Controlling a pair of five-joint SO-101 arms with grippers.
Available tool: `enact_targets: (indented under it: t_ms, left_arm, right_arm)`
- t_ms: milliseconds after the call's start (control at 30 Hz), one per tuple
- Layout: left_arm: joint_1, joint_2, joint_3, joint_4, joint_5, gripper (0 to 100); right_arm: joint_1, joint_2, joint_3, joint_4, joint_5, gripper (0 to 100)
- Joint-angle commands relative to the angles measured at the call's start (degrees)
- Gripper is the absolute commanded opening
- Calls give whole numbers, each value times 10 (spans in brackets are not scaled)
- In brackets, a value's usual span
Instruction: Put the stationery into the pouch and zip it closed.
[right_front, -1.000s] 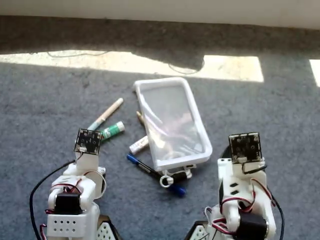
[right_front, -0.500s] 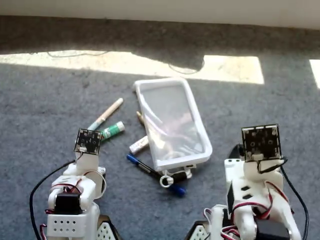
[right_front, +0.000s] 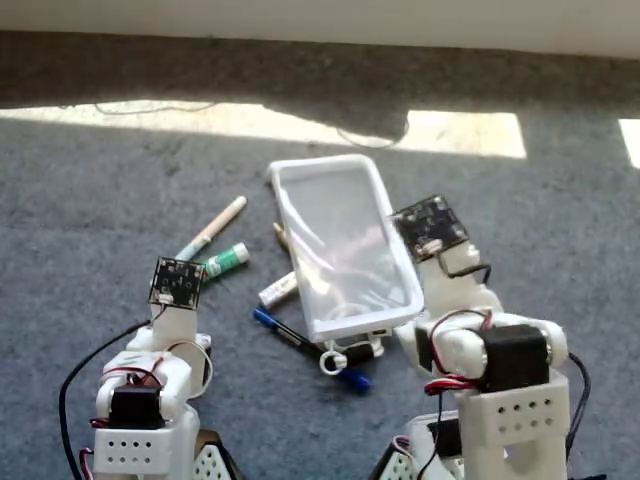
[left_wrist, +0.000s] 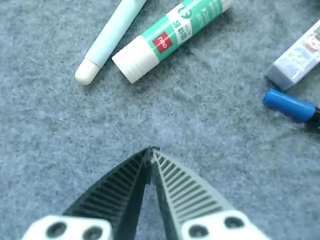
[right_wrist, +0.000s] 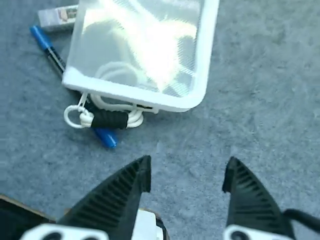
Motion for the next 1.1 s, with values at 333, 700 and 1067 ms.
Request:
enact_targets:
  t_ms: [333,700,1067]
  left_arm:
    - [11,-7,11,4,5,6]
    - [11,-7,11,4,5,6]
    - [11,-7,11,4,5,6]
  right_arm:
    - [-233,19,172,-122,29,252]
    - [-304,20,223,-221,31,252]
    - [-312,20,280,-284,55,252]
